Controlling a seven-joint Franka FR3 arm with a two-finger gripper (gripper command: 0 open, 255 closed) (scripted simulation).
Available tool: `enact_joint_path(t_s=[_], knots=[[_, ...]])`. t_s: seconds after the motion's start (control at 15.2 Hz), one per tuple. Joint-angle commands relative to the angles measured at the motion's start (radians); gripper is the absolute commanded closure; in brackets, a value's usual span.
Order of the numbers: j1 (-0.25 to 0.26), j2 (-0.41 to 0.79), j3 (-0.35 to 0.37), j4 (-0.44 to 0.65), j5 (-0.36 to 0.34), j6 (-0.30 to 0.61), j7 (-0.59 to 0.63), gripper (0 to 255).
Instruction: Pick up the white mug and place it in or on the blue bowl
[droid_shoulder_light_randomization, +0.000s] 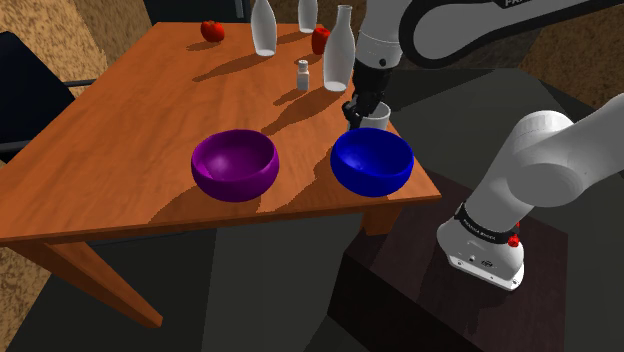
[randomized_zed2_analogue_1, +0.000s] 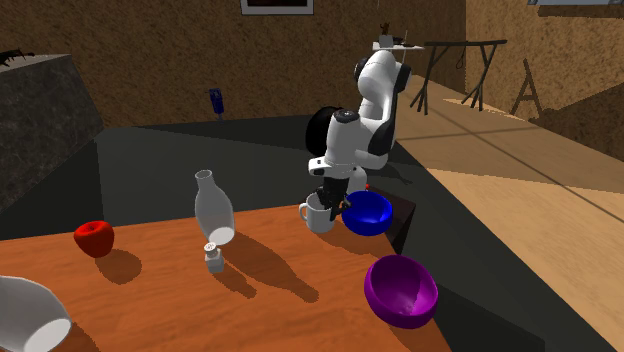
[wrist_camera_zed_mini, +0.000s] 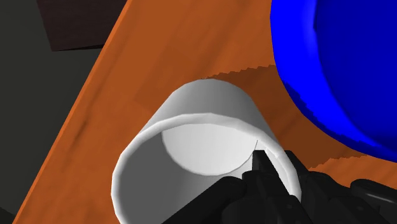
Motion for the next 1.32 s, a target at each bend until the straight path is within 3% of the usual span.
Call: enact_joint_path(t_s=[0.0, 0.26, 1.25], knots=[[0.000, 0.000, 0.000, 0.000, 0.000, 0.000, 0.000, 255], [0.000, 0.000, 0.000, 0.000, 0.000, 0.000, 0.000, 255], [-0.006, -0.036, -0.020, 0.178, -0.012, -0.214, -0.008, 255]])
